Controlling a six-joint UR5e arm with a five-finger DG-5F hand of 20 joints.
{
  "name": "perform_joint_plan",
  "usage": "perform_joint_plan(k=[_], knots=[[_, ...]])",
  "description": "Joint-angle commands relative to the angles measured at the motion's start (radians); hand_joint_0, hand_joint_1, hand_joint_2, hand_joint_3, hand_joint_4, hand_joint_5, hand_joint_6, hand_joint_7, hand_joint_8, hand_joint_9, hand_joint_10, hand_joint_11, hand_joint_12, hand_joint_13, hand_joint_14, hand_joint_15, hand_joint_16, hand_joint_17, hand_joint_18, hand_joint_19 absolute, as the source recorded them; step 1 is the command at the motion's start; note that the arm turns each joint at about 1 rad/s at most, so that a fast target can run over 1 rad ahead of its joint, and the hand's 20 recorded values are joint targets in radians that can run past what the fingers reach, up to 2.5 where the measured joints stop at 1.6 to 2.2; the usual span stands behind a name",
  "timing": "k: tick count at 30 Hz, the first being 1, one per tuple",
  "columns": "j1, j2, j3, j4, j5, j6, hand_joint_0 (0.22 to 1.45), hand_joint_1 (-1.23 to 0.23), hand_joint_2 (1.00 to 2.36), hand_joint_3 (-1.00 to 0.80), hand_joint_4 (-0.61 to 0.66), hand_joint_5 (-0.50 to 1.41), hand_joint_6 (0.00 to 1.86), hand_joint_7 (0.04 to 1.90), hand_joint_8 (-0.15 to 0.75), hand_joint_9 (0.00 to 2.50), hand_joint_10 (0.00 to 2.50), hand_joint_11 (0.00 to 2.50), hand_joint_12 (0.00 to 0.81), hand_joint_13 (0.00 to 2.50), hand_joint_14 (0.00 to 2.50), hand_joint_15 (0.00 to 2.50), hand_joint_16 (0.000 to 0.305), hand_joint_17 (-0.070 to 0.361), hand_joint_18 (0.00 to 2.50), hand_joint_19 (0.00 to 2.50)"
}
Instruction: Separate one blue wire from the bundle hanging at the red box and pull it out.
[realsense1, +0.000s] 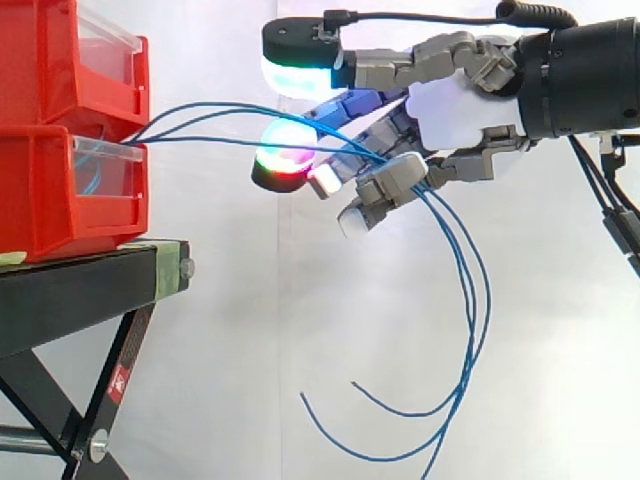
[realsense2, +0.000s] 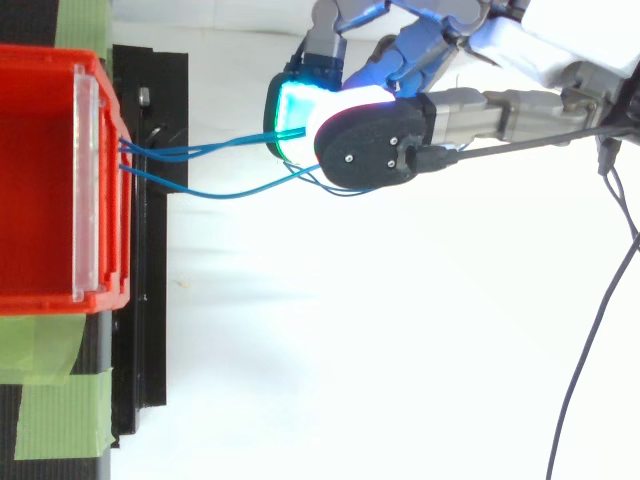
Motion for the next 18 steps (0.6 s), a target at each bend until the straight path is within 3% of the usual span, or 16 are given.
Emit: perform_joint_plan(k=[1,6,15,18], knots=[[0.000,0.000,0.000,0.000,0.000,0.000,0.56,-0.55,1.01,-0.43,0.23,-0.26,0.85,1.03,0.387,1.05,0.02,1.10,0.333,1.31,0.38,1.62,0.057,0.127,0.74,0.81],[0.000,0.000,0.001,-0.001,0.000,0.000,0.61,-0.69,1.01,-0.38,0.22,-0.26,0.85,1.02,0.382,1.04,0.02,1.11,0.322,1.32,0.34,1.66,0.055,0.123,0.74,0.80],[0.000,0.000,0.000,0.000,0.000,0.000,0.65,-0.68,1.02,-0.28,0.21,-0.25,0.87,1.00,0.380,1.08,0.02,1.11,0.318,1.35,0.30,1.69,0.053,0.120,0.76,0.80],[0.000,0.000,0.001,-0.001,0.000,0.000,0.65,-0.82,1.02,-0.29,0.21,-0.26,0.86,1.03,0.368,1.02,0.02,1.11,0.323,1.31,0.28,1.73,0.054,0.121,0.73,0.80]])
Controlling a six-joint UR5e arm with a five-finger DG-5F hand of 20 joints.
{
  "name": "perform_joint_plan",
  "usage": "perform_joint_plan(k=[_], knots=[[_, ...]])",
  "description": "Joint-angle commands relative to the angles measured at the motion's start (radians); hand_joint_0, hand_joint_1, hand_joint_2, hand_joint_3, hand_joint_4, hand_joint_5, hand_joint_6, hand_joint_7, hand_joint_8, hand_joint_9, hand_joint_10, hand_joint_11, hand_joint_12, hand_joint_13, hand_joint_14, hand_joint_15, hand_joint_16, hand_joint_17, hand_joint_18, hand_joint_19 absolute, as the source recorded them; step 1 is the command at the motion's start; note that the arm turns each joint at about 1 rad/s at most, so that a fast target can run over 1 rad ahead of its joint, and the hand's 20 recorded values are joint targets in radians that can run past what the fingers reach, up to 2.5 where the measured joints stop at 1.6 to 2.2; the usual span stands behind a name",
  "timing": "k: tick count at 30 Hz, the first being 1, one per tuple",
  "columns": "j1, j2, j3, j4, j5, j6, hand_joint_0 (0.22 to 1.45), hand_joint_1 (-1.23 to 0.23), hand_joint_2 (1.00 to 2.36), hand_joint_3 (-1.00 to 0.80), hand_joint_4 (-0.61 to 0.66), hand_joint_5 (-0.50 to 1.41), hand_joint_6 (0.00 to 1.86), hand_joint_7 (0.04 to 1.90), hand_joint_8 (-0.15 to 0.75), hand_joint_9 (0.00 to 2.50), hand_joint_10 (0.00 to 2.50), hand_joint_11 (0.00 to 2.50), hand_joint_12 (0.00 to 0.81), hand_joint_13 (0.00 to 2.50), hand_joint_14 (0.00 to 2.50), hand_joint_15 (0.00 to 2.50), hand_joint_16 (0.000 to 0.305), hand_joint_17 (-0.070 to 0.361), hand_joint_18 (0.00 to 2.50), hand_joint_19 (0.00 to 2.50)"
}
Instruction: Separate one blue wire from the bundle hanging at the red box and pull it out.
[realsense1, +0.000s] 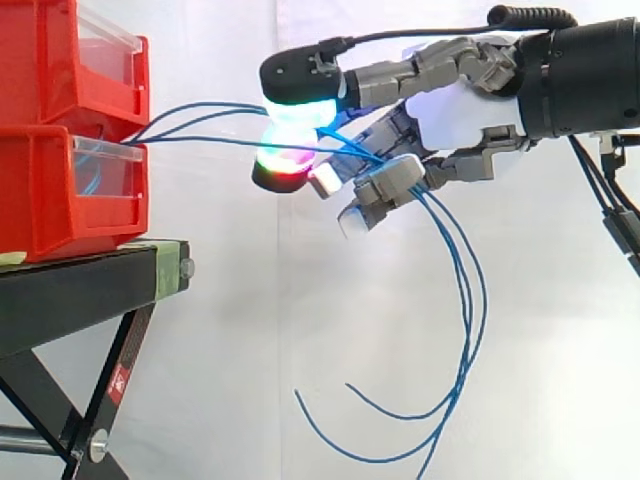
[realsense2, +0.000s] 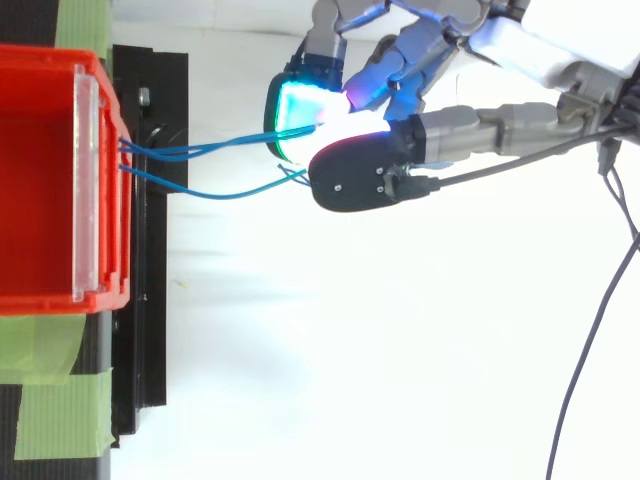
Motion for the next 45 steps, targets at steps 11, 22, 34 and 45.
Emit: perform_joint_plan(k=[11,22,34,45], knots=[[0.000,0.000,-0.001,0.001,0.000,0.000,0.56,-0.70,1.00,-0.50,0.22,-0.26,0.85,1.00,0.376,1.00,0.02,1.09,0.334,1.30,0.29,1.68,0.054,0.122,0.72,0.80],[0.000,0.000,-0.001,-0.001,0.000,0.000,0.64,-0.61,1.01,-0.37,0.21,-0.25,0.85,1.01,0.376,1.05,0.02,1.10,0.317,1.34,0.29,1.68,0.053,0.120,0.74,0.80],[0.000,0.000,-0.001,0.001,0.000,0.000,0.65,-0.69,1.02,-0.25,0.18,-0.24,0.86,0.98,0.383,1.09,0.02,1.11,0.323,1.36,0.27,1.70,0.052,0.118,0.76,0.80],[0.000,0.000,-0.001,-0.001,-0.002,0.000,0.72,-0.90,1.02,-0.26,0.18,-0.25,0.86,1.04,0.349,1.00,0.02,1.09,0.327,1.31,0.18,1.77,0.052,0.117,0.72,0.76]])
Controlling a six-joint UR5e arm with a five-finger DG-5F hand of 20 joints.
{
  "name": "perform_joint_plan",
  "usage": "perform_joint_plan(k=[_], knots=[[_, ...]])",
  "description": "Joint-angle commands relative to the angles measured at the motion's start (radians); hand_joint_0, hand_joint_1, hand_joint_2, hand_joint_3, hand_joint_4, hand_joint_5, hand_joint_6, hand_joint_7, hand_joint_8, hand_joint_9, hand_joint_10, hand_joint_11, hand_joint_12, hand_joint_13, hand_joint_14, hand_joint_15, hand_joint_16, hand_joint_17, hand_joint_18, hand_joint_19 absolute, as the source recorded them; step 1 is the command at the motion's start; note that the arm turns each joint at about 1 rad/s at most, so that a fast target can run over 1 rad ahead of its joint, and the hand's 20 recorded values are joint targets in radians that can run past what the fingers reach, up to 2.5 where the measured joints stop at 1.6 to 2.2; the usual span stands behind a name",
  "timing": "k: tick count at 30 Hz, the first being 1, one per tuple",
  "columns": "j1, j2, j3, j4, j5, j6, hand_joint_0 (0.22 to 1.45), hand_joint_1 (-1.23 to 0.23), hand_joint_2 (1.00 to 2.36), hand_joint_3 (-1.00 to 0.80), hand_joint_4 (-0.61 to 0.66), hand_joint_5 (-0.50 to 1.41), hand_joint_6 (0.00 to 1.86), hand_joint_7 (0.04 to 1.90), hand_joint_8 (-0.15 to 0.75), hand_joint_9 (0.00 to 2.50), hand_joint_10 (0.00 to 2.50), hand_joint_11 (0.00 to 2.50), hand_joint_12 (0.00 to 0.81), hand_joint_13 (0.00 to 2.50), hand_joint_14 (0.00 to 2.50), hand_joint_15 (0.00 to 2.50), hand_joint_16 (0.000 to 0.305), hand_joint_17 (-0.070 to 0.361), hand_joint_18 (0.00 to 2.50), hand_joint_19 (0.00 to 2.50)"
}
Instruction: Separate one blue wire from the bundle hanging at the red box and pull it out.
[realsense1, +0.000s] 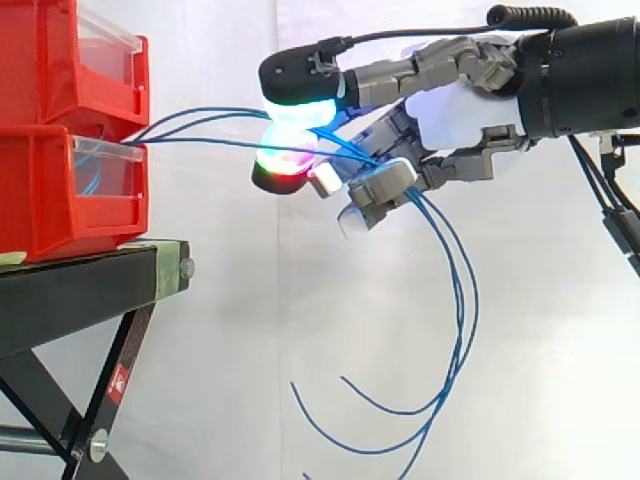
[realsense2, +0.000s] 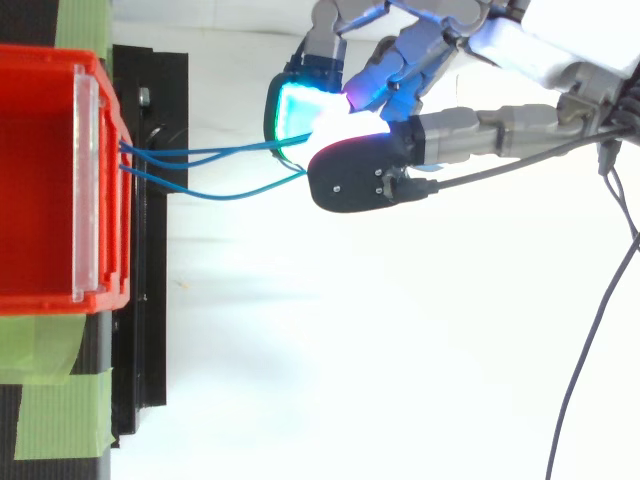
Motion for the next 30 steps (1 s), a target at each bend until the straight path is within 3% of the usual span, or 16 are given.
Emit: perform_joint_plan(k=[1,10,17,30], knots=[[0.000,0.000,0.000,0.000,0.000,0.000,0.72,-0.91,1.02,-0.26,0.18,-0.25,0.86,1.04,0.351,0.99,0.02,1.10,0.322,1.30,0.17,1.78,0.052,0.116,0.72,0.77],[0.000,0.000,0.000,0.000,0.000,0.000,0.73,-0.95,1.02,-0.31,0.19,-0.26,0.86,1.04,0.338,0.93,0.02,1.09,0.324,1.26,0.12,1.79,0.052,0.116,0.69,0.74],[0.000,0.000,0.000,0.000,0.000,0.000,0.58,-0.71,1.01,-0.41,0.21,-0.25,0.85,1.03,0.372,0.98,0.02,1.08,0.334,1.26,0.29,1.68,0.054,0.121,0.69,0.82],[0.000,0.000,0.000,-0.001,0.002,0.000,0.59,-0.66,1.02,-0.33,0.21,-0.23,0.83,1.04,0.382,1.04,0.02,1.06,0.337,1.29,0.28,1.67,0.054,0.121,0.70,0.81]])
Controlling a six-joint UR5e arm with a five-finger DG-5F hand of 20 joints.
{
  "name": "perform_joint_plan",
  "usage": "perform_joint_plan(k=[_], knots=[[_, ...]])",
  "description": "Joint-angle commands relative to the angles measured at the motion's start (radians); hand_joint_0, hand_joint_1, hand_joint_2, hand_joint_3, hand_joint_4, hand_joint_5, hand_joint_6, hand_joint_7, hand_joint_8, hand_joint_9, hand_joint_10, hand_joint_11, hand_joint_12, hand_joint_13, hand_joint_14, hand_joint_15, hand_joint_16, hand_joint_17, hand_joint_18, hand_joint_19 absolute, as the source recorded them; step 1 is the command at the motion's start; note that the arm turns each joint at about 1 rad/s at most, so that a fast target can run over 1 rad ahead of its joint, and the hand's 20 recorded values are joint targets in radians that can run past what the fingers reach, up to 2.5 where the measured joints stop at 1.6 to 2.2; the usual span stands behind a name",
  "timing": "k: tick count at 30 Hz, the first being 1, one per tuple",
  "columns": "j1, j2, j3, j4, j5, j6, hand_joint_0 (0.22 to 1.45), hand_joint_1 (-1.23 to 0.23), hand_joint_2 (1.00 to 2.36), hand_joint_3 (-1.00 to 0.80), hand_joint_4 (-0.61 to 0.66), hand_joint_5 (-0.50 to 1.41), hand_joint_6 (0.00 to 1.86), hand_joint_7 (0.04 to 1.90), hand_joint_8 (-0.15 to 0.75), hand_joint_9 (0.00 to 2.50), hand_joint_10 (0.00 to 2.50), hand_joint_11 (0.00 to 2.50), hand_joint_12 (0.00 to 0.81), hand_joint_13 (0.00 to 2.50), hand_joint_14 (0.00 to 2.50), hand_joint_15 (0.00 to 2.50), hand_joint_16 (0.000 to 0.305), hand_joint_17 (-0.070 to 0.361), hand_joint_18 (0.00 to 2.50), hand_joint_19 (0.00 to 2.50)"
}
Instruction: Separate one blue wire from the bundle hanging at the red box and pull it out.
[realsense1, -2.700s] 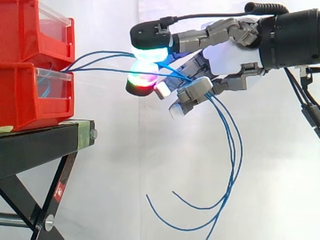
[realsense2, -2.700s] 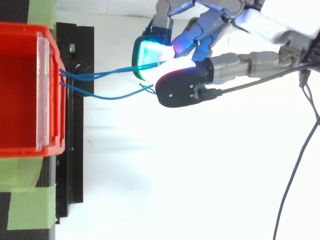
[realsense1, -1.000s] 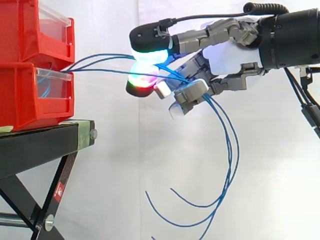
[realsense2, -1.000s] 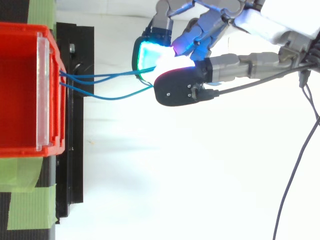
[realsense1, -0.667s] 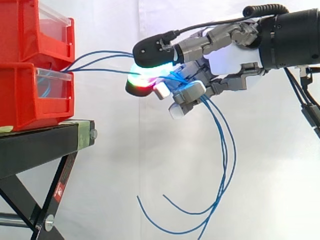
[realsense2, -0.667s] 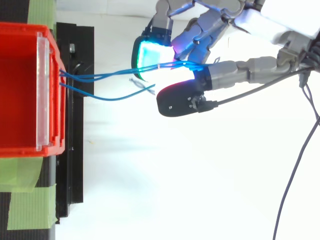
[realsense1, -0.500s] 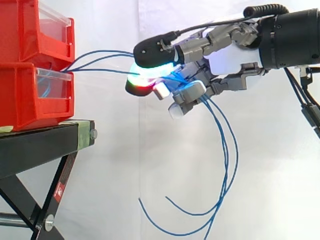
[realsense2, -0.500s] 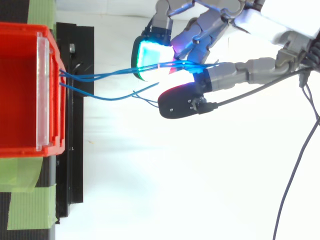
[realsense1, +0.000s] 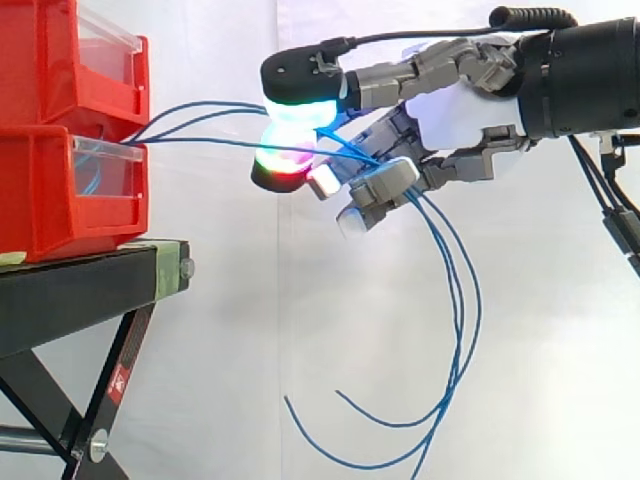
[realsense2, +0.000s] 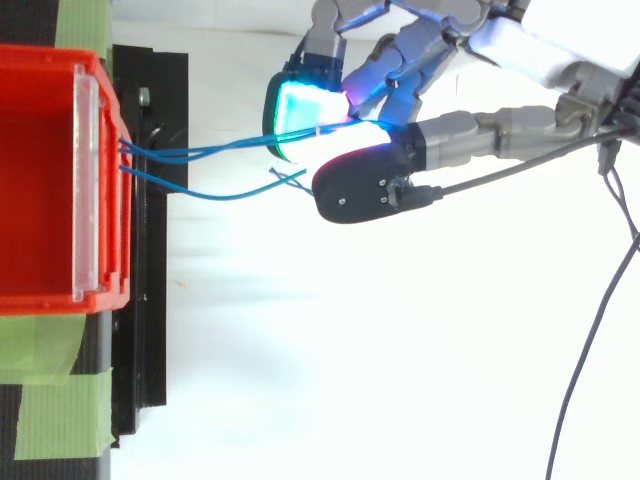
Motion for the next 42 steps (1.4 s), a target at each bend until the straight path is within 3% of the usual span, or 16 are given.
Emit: perform_joint_plan(k=[1,9,26,42], knots=[[0.000,0.000,0.000,-0.001,0.000,0.000,0.60,-0.66,1.02,-0.31,0.21,-0.23,0.83,1.05,0.384,1.05,0.02,1.07,0.333,1.29,0.27,1.68,0.054,0.120,0.70,0.81],[0.000,0.000,0.000,0.001,-0.001,0.000,0.58,-0.62,1.01,-0.38,0.22,-0.22,0.83,1.04,0.392,1.07,0.02,1.06,0.340,1.31,0.25,1.67,0.053,0.120,0.71,0.82],[0.002,0.000,0.000,-0.001,-0.001,0.000,0.53,-0.68,1.00,-0.46,0.22,-0.22,0.81,1.07,0.405,1.05,0.02,1.04,0.354,1.30,0.18,1.68,0.056,0.127,0.70,0.81],[0.003,0.000,0.000,-0.001,-0.001,0.000,0.59,-0.57,1.01,-0.38,0.20,-0.18,0.74,1.15,0.399,1.13,0.02,1.03,0.332,1.36,0.18,1.68,0.053,0.119,0.71,0.83]])
